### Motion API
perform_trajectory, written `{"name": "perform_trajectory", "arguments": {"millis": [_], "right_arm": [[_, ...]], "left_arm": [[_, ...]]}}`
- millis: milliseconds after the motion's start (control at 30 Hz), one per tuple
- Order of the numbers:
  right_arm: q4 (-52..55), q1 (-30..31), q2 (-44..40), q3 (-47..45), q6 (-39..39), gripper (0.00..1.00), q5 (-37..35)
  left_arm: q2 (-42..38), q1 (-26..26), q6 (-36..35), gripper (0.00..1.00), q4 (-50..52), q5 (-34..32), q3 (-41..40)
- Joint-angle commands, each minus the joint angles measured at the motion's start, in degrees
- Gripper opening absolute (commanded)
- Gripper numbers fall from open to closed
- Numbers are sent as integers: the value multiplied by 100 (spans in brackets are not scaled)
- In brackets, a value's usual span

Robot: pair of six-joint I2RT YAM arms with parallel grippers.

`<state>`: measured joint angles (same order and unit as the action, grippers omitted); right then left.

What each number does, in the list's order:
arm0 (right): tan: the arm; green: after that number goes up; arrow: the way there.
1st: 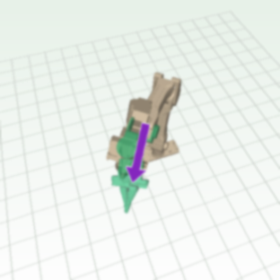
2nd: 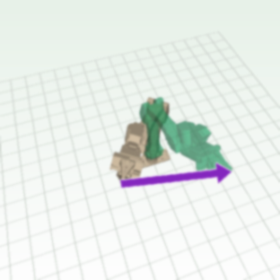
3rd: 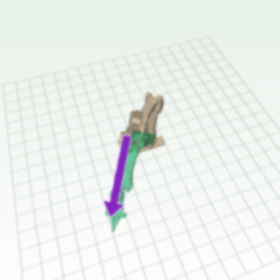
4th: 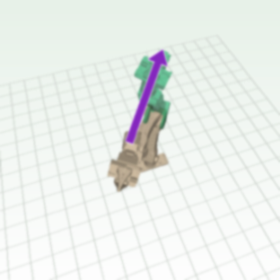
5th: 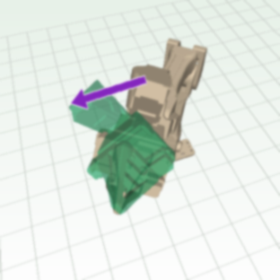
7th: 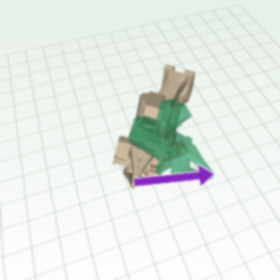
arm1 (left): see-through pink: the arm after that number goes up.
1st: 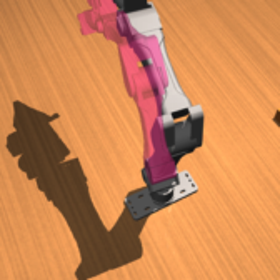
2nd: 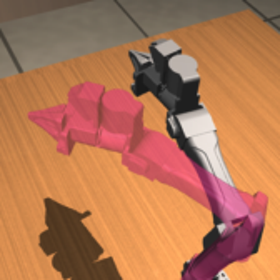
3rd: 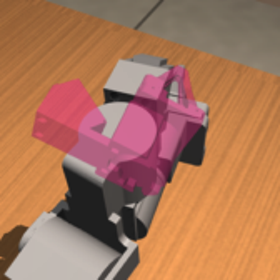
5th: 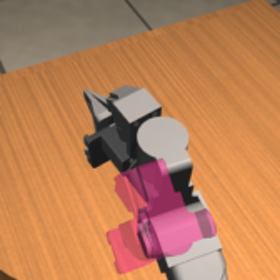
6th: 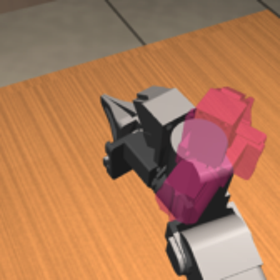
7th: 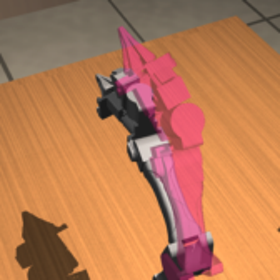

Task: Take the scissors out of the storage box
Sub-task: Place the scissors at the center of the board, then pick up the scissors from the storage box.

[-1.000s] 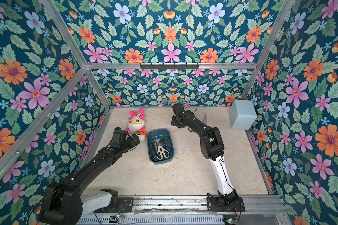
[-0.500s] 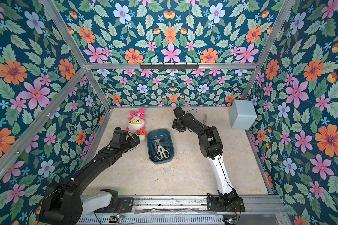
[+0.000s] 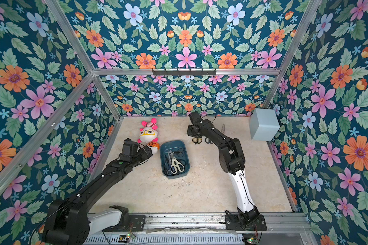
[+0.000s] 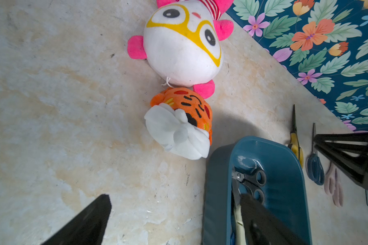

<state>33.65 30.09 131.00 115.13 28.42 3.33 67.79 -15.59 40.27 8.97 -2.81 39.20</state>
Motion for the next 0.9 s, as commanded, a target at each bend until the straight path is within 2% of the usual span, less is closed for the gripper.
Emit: {"name": "perform_trajectory", "arguments": {"millis": [0, 167, 500, 667, 867], "right_arm": [[33, 69, -368, -275, -265, 31, 399], [96, 337, -974, -995, -565, 31, 589], [274, 1077, -1912, -2480, -679, 31, 728], [390, 1386, -2002, -2942, -847, 31, 731], [601, 1587, -1828, -2891, -1012, 31, 514]], "left_arm": [[26, 9, -71, 99, 12, -73, 56], [118, 5, -67, 99, -19, -51, 88], [213, 20, -13, 99, -44, -60, 141], [260, 18, 52, 99, -84, -16, 162], [281, 17, 68, 99, -55, 9, 203]]}}
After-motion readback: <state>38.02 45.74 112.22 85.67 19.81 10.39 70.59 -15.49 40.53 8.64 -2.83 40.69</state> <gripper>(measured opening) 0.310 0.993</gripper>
